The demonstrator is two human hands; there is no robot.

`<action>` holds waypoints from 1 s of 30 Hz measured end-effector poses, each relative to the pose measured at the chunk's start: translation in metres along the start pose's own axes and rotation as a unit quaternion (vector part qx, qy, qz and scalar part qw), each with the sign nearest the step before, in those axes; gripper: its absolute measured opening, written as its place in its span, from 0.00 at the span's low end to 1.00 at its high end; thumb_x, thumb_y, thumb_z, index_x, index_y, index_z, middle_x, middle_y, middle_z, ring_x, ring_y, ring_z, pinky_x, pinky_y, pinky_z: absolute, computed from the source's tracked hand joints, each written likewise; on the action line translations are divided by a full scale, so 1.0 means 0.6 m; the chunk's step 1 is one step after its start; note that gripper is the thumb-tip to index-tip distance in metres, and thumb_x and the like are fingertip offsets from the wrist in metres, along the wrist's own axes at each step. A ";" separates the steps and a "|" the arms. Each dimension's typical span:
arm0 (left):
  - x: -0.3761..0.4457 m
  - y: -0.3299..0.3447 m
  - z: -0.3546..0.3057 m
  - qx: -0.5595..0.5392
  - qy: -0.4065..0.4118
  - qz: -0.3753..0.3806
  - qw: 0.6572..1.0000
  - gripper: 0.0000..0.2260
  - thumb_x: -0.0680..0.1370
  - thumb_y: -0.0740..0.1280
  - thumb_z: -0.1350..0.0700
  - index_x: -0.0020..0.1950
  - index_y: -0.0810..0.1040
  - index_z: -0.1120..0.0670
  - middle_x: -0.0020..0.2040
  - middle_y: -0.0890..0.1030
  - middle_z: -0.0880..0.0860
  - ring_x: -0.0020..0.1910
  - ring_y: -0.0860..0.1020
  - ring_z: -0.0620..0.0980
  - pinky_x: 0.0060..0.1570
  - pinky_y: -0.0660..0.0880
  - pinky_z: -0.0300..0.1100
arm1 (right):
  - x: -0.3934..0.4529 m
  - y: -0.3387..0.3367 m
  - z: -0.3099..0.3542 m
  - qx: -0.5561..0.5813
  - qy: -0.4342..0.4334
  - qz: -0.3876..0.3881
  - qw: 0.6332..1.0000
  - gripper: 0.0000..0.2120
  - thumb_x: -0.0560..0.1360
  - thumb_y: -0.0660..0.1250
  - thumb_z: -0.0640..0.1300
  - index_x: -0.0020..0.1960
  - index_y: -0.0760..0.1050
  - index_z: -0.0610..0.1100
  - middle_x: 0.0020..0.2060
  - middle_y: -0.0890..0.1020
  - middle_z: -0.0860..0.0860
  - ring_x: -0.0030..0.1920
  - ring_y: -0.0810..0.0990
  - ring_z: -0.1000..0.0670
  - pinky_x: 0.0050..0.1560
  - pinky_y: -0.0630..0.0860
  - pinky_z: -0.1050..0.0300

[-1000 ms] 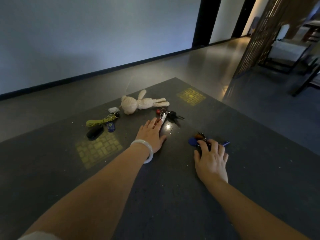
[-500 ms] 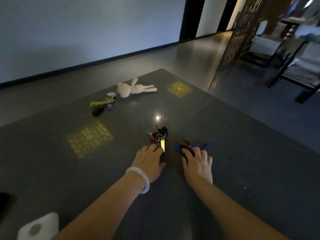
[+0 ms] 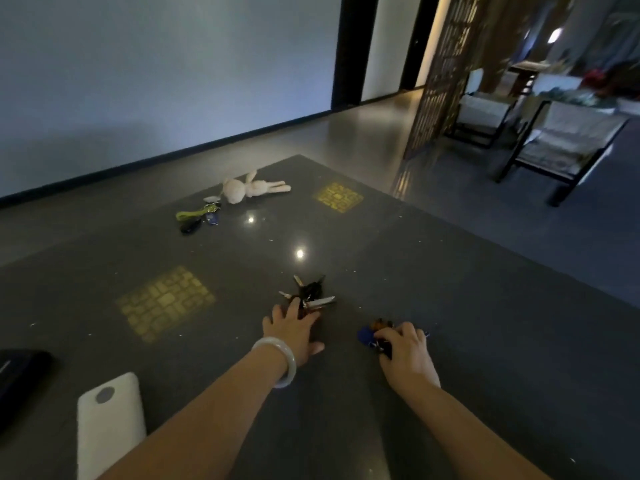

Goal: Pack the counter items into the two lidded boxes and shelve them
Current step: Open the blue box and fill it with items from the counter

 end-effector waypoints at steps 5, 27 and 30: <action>-0.010 -0.009 -0.047 -0.034 0.019 -0.058 0.998 0.10 0.78 0.66 0.55 0.59 0.72 0.53 0.66 0.65 0.57 0.63 0.67 0.60 0.62 0.71 0.51 | -0.040 -0.030 -0.059 0.184 0.063 -0.011 0.981 0.13 0.73 0.71 0.41 0.55 0.78 0.52 0.53 0.74 0.54 0.50 0.72 0.56 0.40 0.67 0.72; -0.297 -0.064 -0.527 -0.526 0.226 -0.086 0.815 0.15 0.69 0.76 0.62 0.44 0.76 0.44 0.46 0.80 0.51 0.46 0.81 0.46 0.39 0.80 0.41 | -0.392 -0.329 -0.333 0.364 0.052 -0.209 0.906 0.13 0.72 0.73 0.39 0.49 0.79 0.56 0.45 0.83 0.60 0.46 0.80 0.64 0.38 0.73 0.74; -0.347 -0.076 -0.603 -0.519 0.283 -0.088 0.802 0.13 0.70 0.76 0.61 0.48 0.76 0.49 0.47 0.79 0.51 0.47 0.80 0.42 0.38 0.78 0.33 | -0.454 -0.371 -0.371 0.343 0.051 -0.239 0.907 0.13 0.71 0.73 0.40 0.48 0.78 0.58 0.45 0.82 0.60 0.46 0.79 0.65 0.40 0.73 0.74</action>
Point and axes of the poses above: each hand's wrist, its own x-axis towards the middle knuckle, its own y-axis out of the palm, z = x × y, the point moved 4 cm from there along x, towards the middle knuckle
